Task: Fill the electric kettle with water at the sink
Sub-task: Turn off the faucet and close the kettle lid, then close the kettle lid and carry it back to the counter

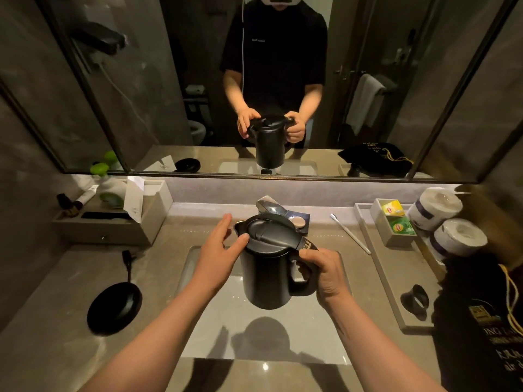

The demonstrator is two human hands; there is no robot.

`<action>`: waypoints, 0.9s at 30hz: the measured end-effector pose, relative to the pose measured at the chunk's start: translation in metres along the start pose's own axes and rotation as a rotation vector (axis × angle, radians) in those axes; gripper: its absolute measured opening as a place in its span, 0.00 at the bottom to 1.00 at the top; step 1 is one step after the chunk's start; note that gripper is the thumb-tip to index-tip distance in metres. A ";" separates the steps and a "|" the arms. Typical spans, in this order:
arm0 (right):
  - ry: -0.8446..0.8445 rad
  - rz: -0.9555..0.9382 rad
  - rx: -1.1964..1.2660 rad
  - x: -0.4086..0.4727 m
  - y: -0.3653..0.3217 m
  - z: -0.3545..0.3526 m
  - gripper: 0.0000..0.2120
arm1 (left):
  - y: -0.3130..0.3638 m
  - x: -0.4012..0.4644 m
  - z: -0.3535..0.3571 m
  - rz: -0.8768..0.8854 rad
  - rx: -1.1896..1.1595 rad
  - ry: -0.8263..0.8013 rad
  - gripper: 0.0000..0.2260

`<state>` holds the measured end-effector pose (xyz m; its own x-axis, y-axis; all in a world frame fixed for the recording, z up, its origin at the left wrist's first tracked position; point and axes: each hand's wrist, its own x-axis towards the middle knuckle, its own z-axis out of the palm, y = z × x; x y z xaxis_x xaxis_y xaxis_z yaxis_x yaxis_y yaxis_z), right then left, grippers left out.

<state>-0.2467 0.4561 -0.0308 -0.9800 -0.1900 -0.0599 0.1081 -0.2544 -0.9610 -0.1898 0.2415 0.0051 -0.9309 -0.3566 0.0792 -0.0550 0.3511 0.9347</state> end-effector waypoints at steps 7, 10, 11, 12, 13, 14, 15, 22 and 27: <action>-0.220 0.002 -0.087 -0.004 -0.004 0.017 0.13 | 0.009 -0.022 -0.021 -0.236 -0.351 0.060 0.08; -0.360 -0.020 -0.214 -0.006 -0.005 0.032 0.15 | 0.005 -0.040 -0.035 -0.260 -0.413 0.160 0.10; -0.422 -0.033 -0.270 -0.007 -0.006 0.039 0.13 | 0.003 -0.047 -0.042 -0.264 -0.410 0.191 0.10; -0.484 -0.055 -0.337 -0.007 -0.006 0.047 0.12 | 0.000 -0.053 -0.049 -0.270 -0.398 0.219 0.11; -0.538 -0.083 -0.409 -0.007 -0.005 0.056 0.11 | -0.003 -0.060 -0.056 -0.277 -0.394 0.250 0.11; -0.571 -0.111 -0.474 -0.008 -0.003 0.064 0.10 | -0.006 -0.066 -0.064 -0.282 -0.400 0.285 0.11; -0.588 -0.132 -0.518 -0.009 0.001 0.074 0.09 | -0.010 -0.071 -0.072 -0.285 -0.407 0.321 0.11; -0.684 -0.126 -0.531 -0.020 0.032 0.151 0.16 | -0.033 -0.097 -0.138 -0.313 -0.424 0.499 0.09; -0.708 -0.105 -0.559 -0.017 0.058 0.215 0.11 | -0.056 -0.096 -0.194 -0.289 -0.442 0.576 0.09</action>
<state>-0.1875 0.2409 -0.0271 -0.6279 -0.7774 0.0379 -0.2540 0.1586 -0.9541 -0.0276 0.0882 0.0119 -0.5610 -0.8169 -0.1339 -0.0050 -0.1583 0.9874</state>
